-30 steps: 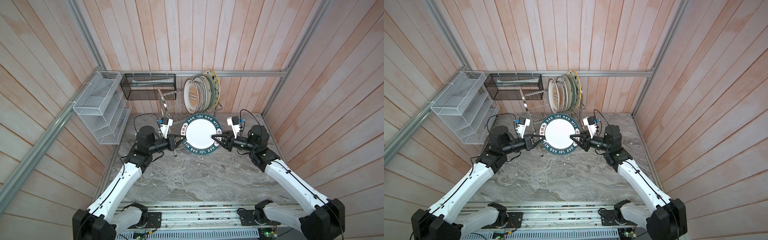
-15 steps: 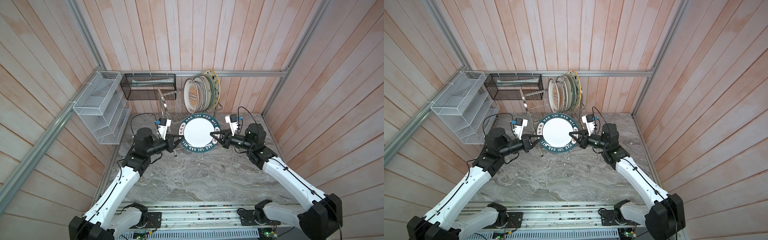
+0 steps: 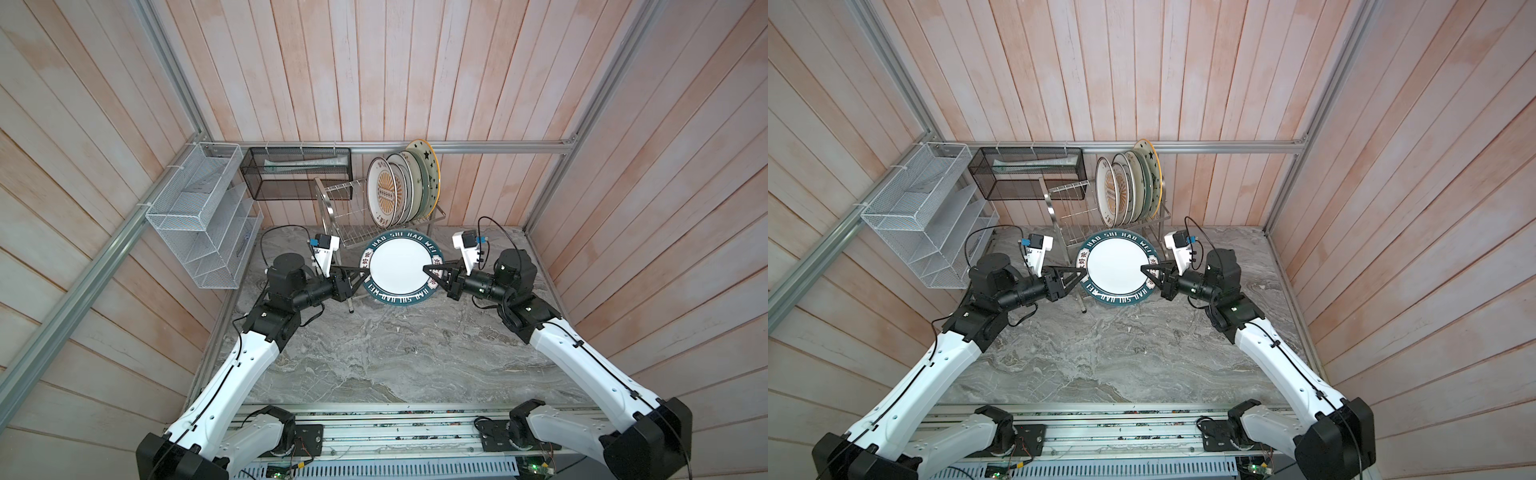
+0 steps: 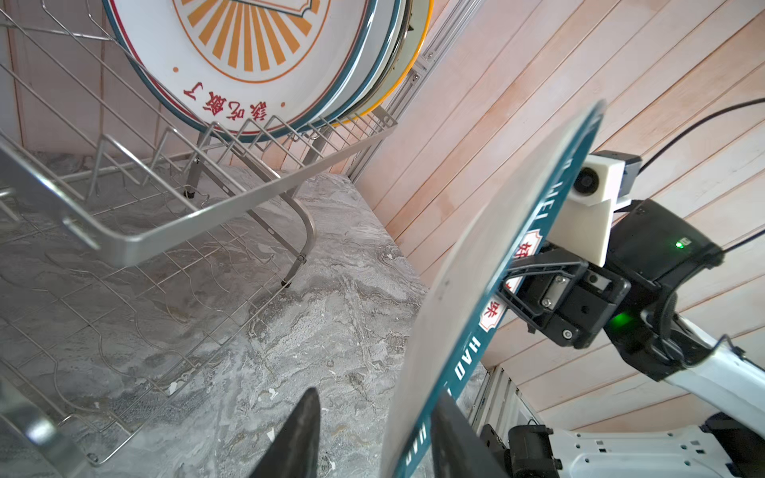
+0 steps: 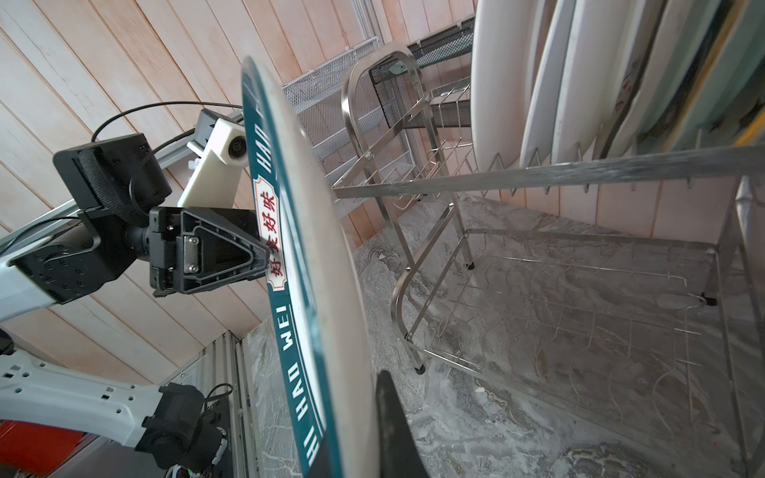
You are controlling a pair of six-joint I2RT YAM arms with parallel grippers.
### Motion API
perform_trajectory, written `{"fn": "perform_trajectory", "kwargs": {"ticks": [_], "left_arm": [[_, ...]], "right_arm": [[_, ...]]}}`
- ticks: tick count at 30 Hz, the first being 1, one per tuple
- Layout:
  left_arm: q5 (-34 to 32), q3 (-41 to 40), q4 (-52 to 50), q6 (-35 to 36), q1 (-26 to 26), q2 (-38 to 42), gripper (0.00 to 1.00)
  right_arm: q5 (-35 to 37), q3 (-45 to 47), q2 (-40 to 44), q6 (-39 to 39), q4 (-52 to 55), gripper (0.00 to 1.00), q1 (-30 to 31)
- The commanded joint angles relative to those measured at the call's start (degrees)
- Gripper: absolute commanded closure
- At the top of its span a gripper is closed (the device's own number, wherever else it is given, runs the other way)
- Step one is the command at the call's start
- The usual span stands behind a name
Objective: Load plates into a dish rack
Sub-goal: Place the plate on the dish rack.
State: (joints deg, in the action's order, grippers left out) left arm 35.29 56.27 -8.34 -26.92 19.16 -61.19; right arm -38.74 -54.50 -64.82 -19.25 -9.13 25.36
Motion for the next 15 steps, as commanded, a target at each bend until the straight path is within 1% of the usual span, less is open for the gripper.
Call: {"fn": "perform_trajectory", "kwargs": {"ticks": [1,6,11,15], "left_arm": [[-1.86,1.59,-1.56,0.94,-0.17,1.41,0.55],[-3.31,1.55,-2.59,1.2,-0.66,2.32,0.55],[-7.21,0.52,-2.71,0.73,-1.44,3.93,0.53],[-8.51,-0.6,-2.48,-0.8,-3.62,5.37,0.53]], "right_arm": [[2.26,-0.97,2.43,0.97,-2.58,1.0,-1.17],[3.65,-0.75,3.51,1.06,-2.74,1.0,-2.06],[5.77,-0.92,4.45,1.03,-3.23,1.0,-2.66],[6.57,-2.24,4.68,1.45,-4.02,1.0,-2.65]]}}
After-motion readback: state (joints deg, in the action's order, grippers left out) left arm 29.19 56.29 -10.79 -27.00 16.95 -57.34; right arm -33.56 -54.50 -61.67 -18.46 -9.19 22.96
